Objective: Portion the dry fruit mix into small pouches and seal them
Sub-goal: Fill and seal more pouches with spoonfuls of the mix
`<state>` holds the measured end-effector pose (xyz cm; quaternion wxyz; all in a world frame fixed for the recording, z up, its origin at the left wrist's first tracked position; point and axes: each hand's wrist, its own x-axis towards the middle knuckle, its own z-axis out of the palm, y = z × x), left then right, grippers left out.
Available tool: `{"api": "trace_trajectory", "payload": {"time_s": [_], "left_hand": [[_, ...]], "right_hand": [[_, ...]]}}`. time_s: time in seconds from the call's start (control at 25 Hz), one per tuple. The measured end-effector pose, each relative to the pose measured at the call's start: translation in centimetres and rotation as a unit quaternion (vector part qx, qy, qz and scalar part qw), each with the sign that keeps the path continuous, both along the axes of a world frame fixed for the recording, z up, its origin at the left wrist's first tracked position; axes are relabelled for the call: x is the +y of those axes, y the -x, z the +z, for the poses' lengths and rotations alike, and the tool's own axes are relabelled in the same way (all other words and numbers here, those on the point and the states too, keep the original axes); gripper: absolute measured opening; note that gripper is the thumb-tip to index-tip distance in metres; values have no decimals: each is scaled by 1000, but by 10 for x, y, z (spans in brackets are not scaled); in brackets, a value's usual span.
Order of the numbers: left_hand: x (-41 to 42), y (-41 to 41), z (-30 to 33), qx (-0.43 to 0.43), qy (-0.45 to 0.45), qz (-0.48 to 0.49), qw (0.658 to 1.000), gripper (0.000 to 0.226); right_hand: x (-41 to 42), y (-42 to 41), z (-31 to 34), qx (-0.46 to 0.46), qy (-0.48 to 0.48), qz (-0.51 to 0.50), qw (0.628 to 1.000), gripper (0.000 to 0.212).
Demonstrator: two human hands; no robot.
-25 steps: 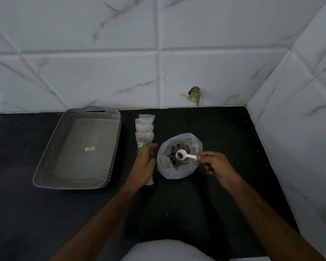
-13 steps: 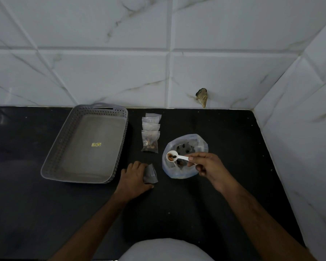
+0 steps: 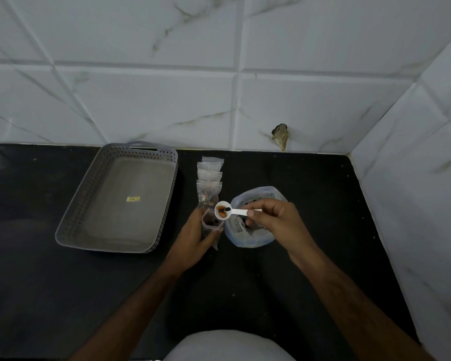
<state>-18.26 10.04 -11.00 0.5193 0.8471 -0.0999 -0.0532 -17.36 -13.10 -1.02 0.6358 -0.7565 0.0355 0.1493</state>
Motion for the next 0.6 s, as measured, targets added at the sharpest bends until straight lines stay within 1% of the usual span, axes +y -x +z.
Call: {"api": "trace_trajectory", "payload": {"time_s": [0.08,0.16,0.2,0.28,0.36,0.4,0.44,0.48,0.52,0.56,0.6], "left_hand": [[-6,-7,7,-16,6,5,1000,40],[-11,-12,11,-31,14,11,999,41],[-14,-14,12,-39,22,16,999,40],[-18,-17,14,-52,35,30,998,40],[-22,-19,18,-63,42,38,996,39],[-23,-20,21,-69,46,38,996,39],[-24,-20,23,-75,50,38,995,40],[-25,-21,25,-77,55,38,995,41],[-26,-22,26,-79,59,37,994,41],[-26,-23,25,-78,62,35,994,41],[-27,-24,25,-77,62,32,995,42]], "right_hand": [[1,-3,-1,-66,64,15,996,13],[4,-5,-10,-153,151,32,976,14],[6,-7,-14,-236,198,41,951,16],[7,-9,-25,-403,293,86,863,20],[2,-10,-25,-470,389,150,778,27],[0,-11,-23,-487,416,158,752,34],[-2,-11,-22,-495,420,151,746,38],[-2,-10,-19,-502,412,135,748,35],[-1,-10,-22,-506,382,113,765,26],[1,-9,-17,-487,337,86,802,18],[4,-7,-14,-442,285,55,849,16]]}}
